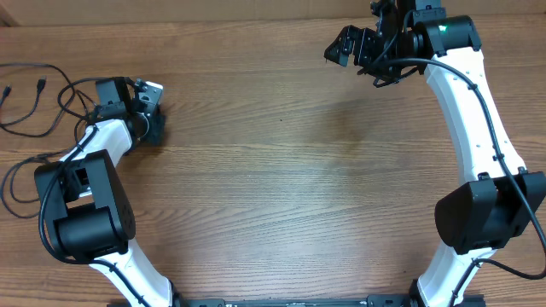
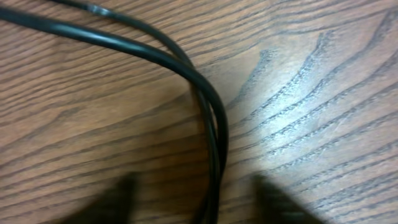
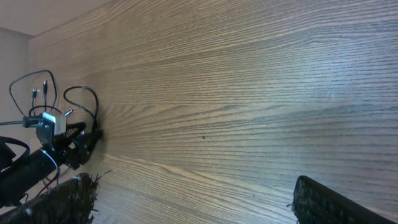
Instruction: Untangle cables
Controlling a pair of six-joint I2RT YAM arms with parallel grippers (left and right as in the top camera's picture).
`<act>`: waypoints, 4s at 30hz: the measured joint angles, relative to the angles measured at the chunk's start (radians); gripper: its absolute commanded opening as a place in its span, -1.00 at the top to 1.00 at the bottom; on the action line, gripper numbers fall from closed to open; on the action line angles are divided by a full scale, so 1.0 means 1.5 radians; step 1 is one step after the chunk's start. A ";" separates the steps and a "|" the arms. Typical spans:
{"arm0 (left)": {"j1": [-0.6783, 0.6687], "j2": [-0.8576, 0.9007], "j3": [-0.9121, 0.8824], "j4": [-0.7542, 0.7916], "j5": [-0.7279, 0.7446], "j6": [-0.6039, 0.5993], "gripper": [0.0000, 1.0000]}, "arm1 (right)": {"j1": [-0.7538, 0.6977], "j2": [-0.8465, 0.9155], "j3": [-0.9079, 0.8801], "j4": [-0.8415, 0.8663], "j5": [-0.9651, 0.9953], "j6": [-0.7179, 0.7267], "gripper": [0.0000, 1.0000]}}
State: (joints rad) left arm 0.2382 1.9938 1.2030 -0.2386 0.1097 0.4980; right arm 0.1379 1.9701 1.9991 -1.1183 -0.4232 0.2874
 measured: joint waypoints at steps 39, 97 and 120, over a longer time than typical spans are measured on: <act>-0.220 -0.335 0.287 -0.699 0.070 -0.267 -0.99 | 0.000 -0.266 0.005 -0.292 0.201 -0.050 -1.00; -0.220 -0.333 0.287 -0.699 0.070 -0.278 -0.99 | 0.000 -0.266 0.005 -0.292 0.205 -0.050 -1.00; -0.220 -0.609 0.287 -0.699 0.070 -0.278 -0.99 | 0.000 -0.266 0.005 -0.292 0.205 -0.050 -1.00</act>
State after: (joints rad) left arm -0.0921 1.0805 1.6333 -1.2873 0.2142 0.0803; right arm 0.1379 1.5719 2.0064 -1.5570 -0.1150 0.2123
